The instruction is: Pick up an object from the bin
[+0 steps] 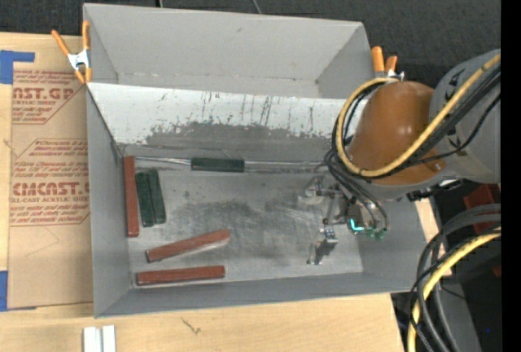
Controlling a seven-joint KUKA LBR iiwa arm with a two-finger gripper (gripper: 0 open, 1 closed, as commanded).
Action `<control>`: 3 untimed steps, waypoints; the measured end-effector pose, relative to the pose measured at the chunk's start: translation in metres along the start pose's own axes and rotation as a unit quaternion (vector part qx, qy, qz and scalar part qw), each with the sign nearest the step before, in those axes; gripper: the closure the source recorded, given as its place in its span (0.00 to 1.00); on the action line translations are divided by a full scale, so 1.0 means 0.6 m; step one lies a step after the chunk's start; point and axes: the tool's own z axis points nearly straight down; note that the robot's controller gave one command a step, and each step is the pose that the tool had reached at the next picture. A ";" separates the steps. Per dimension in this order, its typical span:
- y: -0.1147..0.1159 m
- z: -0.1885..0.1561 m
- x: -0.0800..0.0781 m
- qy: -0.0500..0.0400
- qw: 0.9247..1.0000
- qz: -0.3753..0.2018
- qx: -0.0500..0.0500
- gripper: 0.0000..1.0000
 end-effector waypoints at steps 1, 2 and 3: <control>0.000 -0.005 -0.003 -0.004 1.000 0.000 0.000 0.00; 0.074 0.011 -0.043 -0.004 1.000 0.009 0.000 0.00; 0.131 0.100 -0.028 -0.007 1.000 -0.014 0.000 0.00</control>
Offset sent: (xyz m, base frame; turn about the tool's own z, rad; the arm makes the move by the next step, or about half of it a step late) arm 0.0352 0.0666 -0.0113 0.0192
